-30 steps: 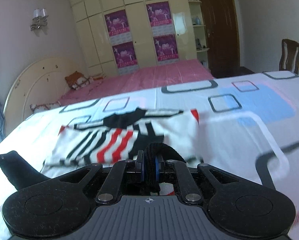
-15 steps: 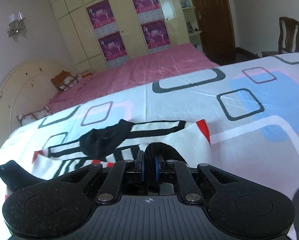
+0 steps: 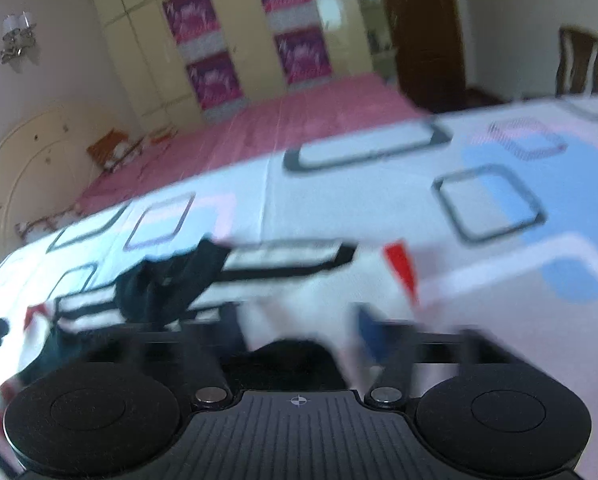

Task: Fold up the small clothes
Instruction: 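Lift the hem with both grippers and fold it toward the collar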

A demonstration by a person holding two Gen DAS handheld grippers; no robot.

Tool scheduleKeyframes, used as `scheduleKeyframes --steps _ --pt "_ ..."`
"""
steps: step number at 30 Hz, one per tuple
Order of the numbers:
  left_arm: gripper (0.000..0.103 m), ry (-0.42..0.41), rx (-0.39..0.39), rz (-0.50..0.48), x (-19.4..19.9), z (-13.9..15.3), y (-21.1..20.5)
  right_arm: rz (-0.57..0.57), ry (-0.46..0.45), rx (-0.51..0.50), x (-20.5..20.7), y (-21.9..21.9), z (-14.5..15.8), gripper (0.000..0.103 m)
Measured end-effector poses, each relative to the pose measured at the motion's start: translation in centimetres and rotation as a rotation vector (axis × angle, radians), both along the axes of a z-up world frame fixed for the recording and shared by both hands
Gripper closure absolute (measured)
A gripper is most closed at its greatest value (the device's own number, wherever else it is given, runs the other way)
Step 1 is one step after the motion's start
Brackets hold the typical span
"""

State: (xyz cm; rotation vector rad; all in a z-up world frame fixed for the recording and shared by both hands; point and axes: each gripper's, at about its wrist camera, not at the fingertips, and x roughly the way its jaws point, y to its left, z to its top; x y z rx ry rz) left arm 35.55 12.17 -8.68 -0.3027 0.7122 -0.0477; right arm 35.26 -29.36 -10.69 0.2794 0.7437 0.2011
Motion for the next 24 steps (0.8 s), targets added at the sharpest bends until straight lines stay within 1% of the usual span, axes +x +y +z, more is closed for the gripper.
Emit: scheduleKeyframes --steps 2,4,6,9,10,11,12,13,16,17,18,19,22,24 --pt "0.028 0.007 0.006 -0.041 0.3 0.0 0.0 0.034 0.0 -0.005 0.4 0.0 -0.1 0.03" --pt "0.031 0.032 0.021 -0.08 0.9 -0.4 -0.4 0.078 0.015 0.001 0.9 0.0 -0.5 0.03" --pt "0.033 0.056 0.032 -0.117 1.6 -1.2 -1.0 0.099 0.022 0.003 1.0 0.1 -0.9 0.03" --pt "0.041 0.104 0.064 -0.157 2.6 -2.9 -1.9 0.124 0.038 -0.006 1.5 0.2 -1.7 0.03" --pt "0.046 0.118 0.073 -0.164 2.9 -3.4 -2.2 0.135 0.04 -0.018 1.6 0.3 -1.9 0.03" --pt "0.049 0.132 0.077 -0.166 3.0 -3.8 -2.3 0.15 0.043 -0.032 1.8 0.4 -2.1 0.037" --pt "0.053 0.138 0.079 -0.171 3.1 -4.1 -2.4 0.164 0.05 -0.037 2.0 0.4 -2.3 0.05" --pt "0.055 0.139 0.084 -0.174 3.1 -4.3 -2.4 0.173 0.061 -0.042 2.2 0.5 -2.5 0.055" --pt "0.068 0.146 0.091 -0.198 3.0 -4.5 -2.8 0.2 0.097 -0.049 2.7 0.7 -3.6 0.055" --pt "0.07 0.147 0.094 -0.202 3.0 -4.6 -2.9 0.211 0.108 -0.048 2.8 0.8 -3.8 0.06" --pt "0.077 0.147 0.092 -0.205 3.0 -4.6 -2.9 0.225 0.115 -0.039 2.8 1.0 -3.9 0.084" --pt "0.087 0.144 0.091 -0.207 2.9 -4.5 -2.8 0.239 0.133 -0.025 2.8 1.1 -4.0 0.094" --pt "0.093 0.127 0.088 -0.207 2.6 -4.3 -2.7 0.246 0.122 -0.05 2.6 1.4 -3.7 0.096" --pt "0.094 0.103 0.096 -0.208 2.3 -3.9 -2.8 0.238 0.099 -0.038 2.4 1.1 -3.1 0.098"
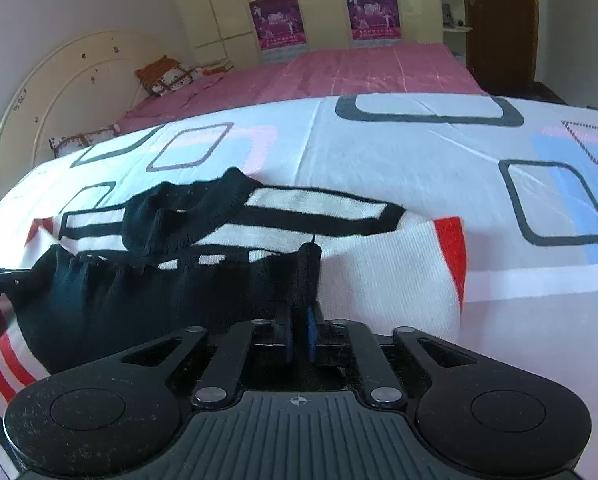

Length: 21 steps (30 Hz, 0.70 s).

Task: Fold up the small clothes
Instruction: 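Lift the hem with both grippers and fold it toward the collar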

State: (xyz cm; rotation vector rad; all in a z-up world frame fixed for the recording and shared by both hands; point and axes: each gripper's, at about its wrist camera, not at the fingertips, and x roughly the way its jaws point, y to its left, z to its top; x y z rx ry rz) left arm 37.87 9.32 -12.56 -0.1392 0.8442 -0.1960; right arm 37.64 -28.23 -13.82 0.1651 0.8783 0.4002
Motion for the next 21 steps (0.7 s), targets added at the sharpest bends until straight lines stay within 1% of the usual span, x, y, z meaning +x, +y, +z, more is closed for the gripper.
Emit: scheduleKeyframes --steps 5,10,12,15,21 --pt "0.095 -0.102 0.0 0.019 -0.8 2.3 0.0 -0.043 -0.12 0.017 -0.5 -0.6 3.0 0.098" --pt "0.095 -0.181 0.009 0.082 0.1 4.1 0.4 -0.111 -0.166 0.035 1.3 -0.8 4.4 0.098" --pt "0.095 -0.194 0.008 0.117 0.9 4.3 0.7 -0.139 -0.166 0.047 2.2 -0.8 4.3 0.099" --pt "0.095 -0.185 0.015 0.148 2.3 3.6 0.8 -0.166 -0.14 0.058 3.8 -0.6 3.7 0.098" --pt "0.095 -0.125 0.051 0.178 3.9 0.7 0.6 -0.178 -0.054 -0.005 5.5 -0.2 0.3 0.098"
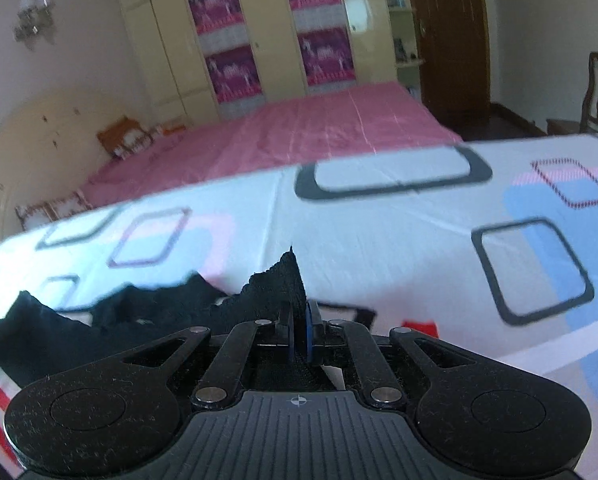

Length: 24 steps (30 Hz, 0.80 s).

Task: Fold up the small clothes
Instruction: 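Lift the hem with both grippers and fold it toward the collar, then release the hem onto the collar with both grippers and pull back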

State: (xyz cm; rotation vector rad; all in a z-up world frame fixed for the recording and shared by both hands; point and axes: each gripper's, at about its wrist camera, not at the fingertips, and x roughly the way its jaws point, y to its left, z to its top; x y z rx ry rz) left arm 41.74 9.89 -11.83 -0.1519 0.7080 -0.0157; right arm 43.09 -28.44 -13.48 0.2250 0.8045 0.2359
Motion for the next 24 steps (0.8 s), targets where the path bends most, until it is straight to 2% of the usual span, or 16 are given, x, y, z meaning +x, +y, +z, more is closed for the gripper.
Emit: scheduleKeyframes --steps 6,11,14,16,18,21,24 --pt "0.092 0.038 0.02 0.016 0.2 -2.1 0.2 -0.02 0.019 -0.062 0.3 -0.4 -2.6 0.098" --pt "0.082 0.048 0.039 0.002 0.5 -2.2 -0.2 -0.035 -0.012 -0.042 0.0 -0.5 -1.8 0.098" --pt "0.07 0.034 0.03 0.0 0.0 -2.0 0.0 -0.046 -0.053 -0.024 -0.8 -0.8 -0.5 0.098" --pt "0.046 0.02 0.021 0.003 -0.4 -1.6 0.0 -0.033 -0.059 -0.009 -1.0 -0.7 0.3 0.097" --pt "0.036 -0.007 0.032 0.013 -1.1 -1.0 -0.1 -0.015 -0.057 0.0 -1.3 -0.4 0.8 0.097" --pt "0.036 -0.04 0.042 0.0 -2.3 0.3 -0.3 0.019 -0.061 0.024 -2.1 0.5 1.4 0.097" --pt "0.036 -0.039 0.034 -0.045 -3.1 1.4 -1.4 0.058 -0.056 0.038 -2.9 1.9 1.7 0.097"
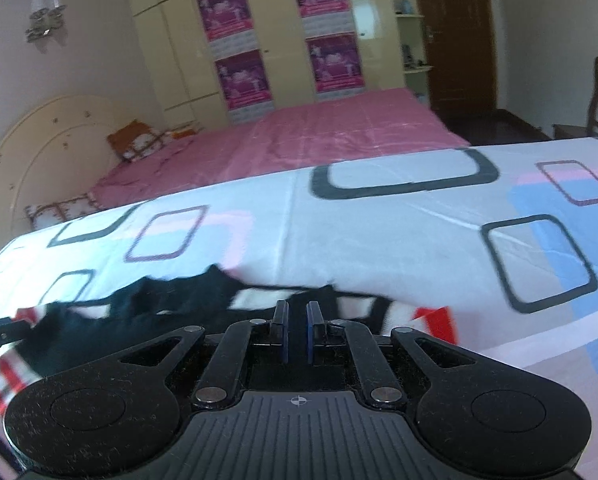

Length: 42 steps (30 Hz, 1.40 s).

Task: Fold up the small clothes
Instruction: 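Release the hem onto the collar with both grippers and pull back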

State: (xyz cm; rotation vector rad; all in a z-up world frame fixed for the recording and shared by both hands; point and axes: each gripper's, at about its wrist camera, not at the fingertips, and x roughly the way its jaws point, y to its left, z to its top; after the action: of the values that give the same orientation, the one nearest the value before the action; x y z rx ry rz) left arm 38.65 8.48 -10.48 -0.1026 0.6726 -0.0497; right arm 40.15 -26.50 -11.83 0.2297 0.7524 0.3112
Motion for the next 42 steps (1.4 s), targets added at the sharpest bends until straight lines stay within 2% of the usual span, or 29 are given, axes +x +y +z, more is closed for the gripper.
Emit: scheduleKeyframes --steps 5,6,7,8,9,11,12,14,15,17,22,29,31,34,37,42 --pt "0.036 0.047 -0.003 -0.085 -0.5 0.4 -3.2 0.065 0.02 0.005 -0.9 2.9 -0.4 0.096" --pt "0.036 0.055 -0.01 -0.094 -0.7 0.4 -3.7 0.07 0.024 0.009 -1.1 3.2 -0.5 0.09" --pt "0.036 0.064 -0.016 -0.102 -0.8 0.3 -4.2 0.07 0.026 0.007 -1.3 3.5 -0.5 0.078" --pt "0.036 0.069 -0.02 -0.107 -0.9 0.2 -4.7 0.063 0.02 0.003 -1.6 3.8 -0.5 0.038" --pt "0.036 0.072 -0.021 -0.112 -1.1 0.1 -5.1 0.053 -0.001 -0.006 -2.0 4.0 -0.4 0.024" --pt "0.036 0.075 -0.018 -0.12 -1.4 -0.1 -5.8 0.064 -0.043 -0.031 -2.7 4.5 0.0 0.026" --pt "0.036 0.078 -0.017 -0.123 -1.5 -0.2 -6.1 0.068 -0.043 -0.027 -2.8 4.6 0.0 0.036" --pt "0.036 0.089 -0.019 -0.123 -1.5 -0.5 -6.4 0.057 -0.017 -0.004 -2.7 4.6 -0.1 0.048" --pt "0.036 0.093 -0.017 -0.121 -1.6 -0.6 -6.6 0.055 -0.013 -0.007 -2.7 4.7 -0.2 0.062" --pt "0.037 0.102 -0.013 -0.12 -1.6 -0.9 -6.9 0.061 0.0 -0.011 -2.8 5.0 -0.4 0.071" --pt "0.037 0.123 0.025 -0.097 -1.6 -2.1 -6.7 0.109 0.012 -0.083 -3.4 6.0 -1.2 0.072" --pt "0.036 0.113 0.059 -0.022 -3.5 -2.8 -3.0 0.032 0.038 -0.175 -3.4 2.5 -3.4 0.072" --pt "0.038 0.106 0.038 -0.021 -4.2 -2.9 -1.9 0.015 0.042 -0.138 -3.4 1.1 -3.9 0.072" --pt "0.042 0.112 0.069 -0.012 -4.4 -2.3 -2.1 0.005 0.032 -0.147 -3.9 1.4 -2.7 0.072" --pt "0.046 0.106 0.045 0.017 -5.1 -1.2 -2.3 0.047 0.006 -0.095 -5.4 2.1 -1.2 0.072" --pt "0.044 0.081 0.03 -0.038 -6.9 -0.4 -4.4 0.143 0.007 -0.085 -7.5 5.3 -0.8 0.072"
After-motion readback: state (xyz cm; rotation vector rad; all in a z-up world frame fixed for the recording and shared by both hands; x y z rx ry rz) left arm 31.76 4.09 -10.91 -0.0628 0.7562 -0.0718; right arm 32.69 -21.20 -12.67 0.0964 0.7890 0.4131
